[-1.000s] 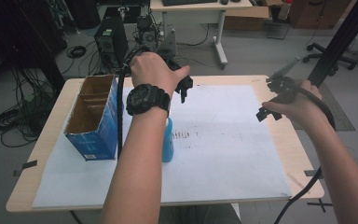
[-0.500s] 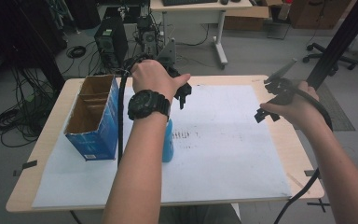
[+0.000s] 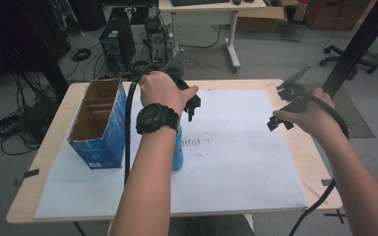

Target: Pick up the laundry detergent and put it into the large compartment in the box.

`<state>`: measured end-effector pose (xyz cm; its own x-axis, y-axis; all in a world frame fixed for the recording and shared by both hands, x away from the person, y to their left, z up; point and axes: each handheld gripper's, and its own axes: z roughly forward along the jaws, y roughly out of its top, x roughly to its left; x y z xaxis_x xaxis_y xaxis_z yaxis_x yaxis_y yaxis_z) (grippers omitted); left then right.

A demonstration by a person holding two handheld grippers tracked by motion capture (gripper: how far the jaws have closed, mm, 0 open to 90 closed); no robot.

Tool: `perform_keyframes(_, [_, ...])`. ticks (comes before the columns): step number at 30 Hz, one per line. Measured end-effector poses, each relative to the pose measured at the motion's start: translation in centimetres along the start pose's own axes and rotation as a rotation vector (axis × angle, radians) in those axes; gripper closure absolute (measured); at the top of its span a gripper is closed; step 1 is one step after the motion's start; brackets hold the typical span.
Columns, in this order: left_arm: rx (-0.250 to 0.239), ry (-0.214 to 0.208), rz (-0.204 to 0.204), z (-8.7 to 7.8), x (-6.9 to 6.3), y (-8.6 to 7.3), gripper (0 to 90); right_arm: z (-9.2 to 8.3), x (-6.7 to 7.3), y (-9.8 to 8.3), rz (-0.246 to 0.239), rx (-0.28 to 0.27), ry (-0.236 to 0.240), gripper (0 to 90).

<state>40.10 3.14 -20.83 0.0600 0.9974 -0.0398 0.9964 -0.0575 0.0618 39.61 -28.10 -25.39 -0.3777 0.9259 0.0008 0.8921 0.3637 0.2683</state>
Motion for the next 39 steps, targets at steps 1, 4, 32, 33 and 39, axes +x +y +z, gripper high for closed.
perform_keyframes(1, [0.000,0.000,-0.003,0.1,0.0,0.0,14.3,0.0,0.0,0.0,0.000,0.000,-0.001,16.6])
perform_keyframes(4, [0.008,0.001,-0.004,0.4,0.0,-0.1,14.2,0.1,0.0,-0.1,-0.002,0.003,-0.003,16.6])
perform_keyframes(32, [0.044,0.004,-0.013,3.4,0.5,-0.3,14.3,0.9,0.4,-0.1,-0.010,0.017,-0.003,16.6])
perform_keyframes(33, [0.044,0.002,-0.016,3.5,0.5,-0.3,14.3,1.0,0.5,-0.1,-0.011,0.018,-0.003,16.6])
perform_keyframes(39, [0.050,0.003,-0.015,3.8,0.5,-0.3,14.3,1.1,0.5,-0.1,-0.011,0.019,0.000,16.5])
